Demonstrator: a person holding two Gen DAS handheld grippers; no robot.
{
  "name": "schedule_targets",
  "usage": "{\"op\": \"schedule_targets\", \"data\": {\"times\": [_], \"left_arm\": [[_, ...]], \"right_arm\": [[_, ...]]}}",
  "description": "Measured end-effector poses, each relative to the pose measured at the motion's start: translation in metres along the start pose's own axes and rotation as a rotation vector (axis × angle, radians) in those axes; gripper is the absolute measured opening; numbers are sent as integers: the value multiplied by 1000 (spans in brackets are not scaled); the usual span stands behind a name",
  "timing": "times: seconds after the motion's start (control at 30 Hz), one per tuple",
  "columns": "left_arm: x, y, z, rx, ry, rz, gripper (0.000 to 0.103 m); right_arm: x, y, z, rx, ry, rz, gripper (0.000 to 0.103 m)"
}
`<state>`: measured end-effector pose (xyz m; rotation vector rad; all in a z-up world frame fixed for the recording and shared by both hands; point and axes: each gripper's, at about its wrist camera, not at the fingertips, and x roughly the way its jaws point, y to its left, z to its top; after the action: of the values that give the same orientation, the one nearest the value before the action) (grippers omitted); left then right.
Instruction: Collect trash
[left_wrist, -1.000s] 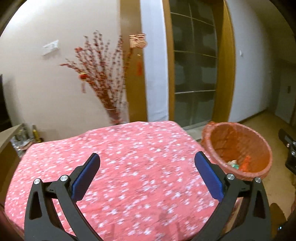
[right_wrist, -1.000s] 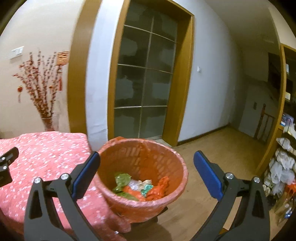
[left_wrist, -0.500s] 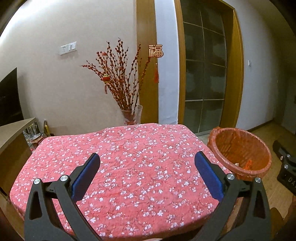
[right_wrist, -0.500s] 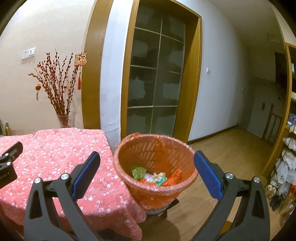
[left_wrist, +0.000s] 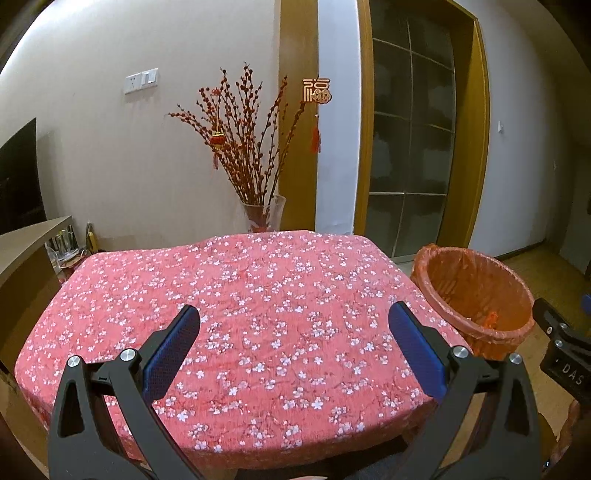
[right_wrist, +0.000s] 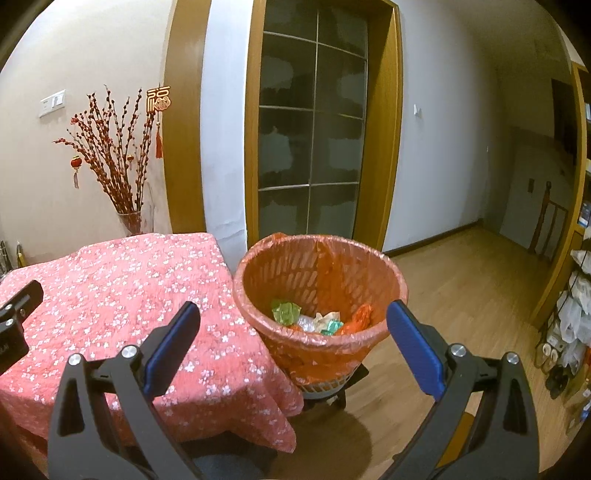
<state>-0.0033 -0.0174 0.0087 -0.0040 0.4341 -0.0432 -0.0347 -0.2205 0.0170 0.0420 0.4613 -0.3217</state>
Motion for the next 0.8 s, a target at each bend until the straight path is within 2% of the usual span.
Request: {"op": "schedule_targets", "data": {"times": [0.8], "left_arm": [[-6, 2, 2, -16, -4, 15, 101]], "right_arm": [[-2, 2, 0, 3, 4, 27, 99]]}}
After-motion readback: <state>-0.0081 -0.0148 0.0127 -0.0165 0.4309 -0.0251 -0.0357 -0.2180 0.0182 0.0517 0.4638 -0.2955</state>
